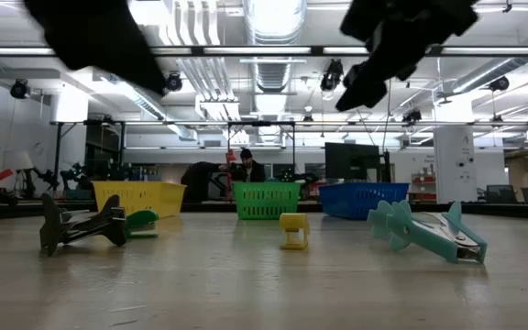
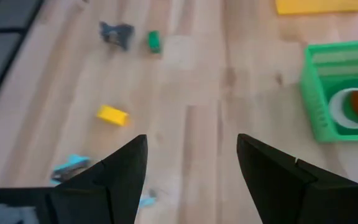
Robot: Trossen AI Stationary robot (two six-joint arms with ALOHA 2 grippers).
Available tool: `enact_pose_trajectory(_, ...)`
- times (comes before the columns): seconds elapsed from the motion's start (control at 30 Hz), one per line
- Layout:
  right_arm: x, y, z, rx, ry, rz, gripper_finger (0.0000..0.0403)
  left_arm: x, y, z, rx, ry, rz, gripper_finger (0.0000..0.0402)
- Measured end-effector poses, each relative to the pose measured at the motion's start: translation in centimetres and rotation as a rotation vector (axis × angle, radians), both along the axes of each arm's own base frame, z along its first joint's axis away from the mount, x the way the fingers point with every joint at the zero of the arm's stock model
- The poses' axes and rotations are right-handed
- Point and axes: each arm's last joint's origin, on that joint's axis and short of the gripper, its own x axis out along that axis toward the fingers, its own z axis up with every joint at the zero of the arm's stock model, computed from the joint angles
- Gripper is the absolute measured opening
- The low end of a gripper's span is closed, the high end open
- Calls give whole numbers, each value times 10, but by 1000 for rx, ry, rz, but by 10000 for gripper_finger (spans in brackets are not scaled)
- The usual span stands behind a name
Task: Pick and place Stapler, Stapler remover, tape
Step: Put the red tape into the green bin
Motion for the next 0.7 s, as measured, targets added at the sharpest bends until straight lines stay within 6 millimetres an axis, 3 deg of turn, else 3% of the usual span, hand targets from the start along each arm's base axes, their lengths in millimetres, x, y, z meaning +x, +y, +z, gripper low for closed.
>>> enact_pose_trajectory(0.1,-12,5,0,18,-80,2,240,-11,-2,-10,-90,141,9,107)
enact_pose_trajectory(0.43,-36,6,-1,44,-184,-17,238,-45,-19,-29,-385,351,177,103)
enact_pose_trajectory(0.57,-36,6,-2,46,-184,-21,234,-60,-25,-41,-448,341,315,104)
enact_pose_trajectory(0.7,-30,6,-4,52,-215,-26,230,-60,-23,-47,-485,238,412,104)
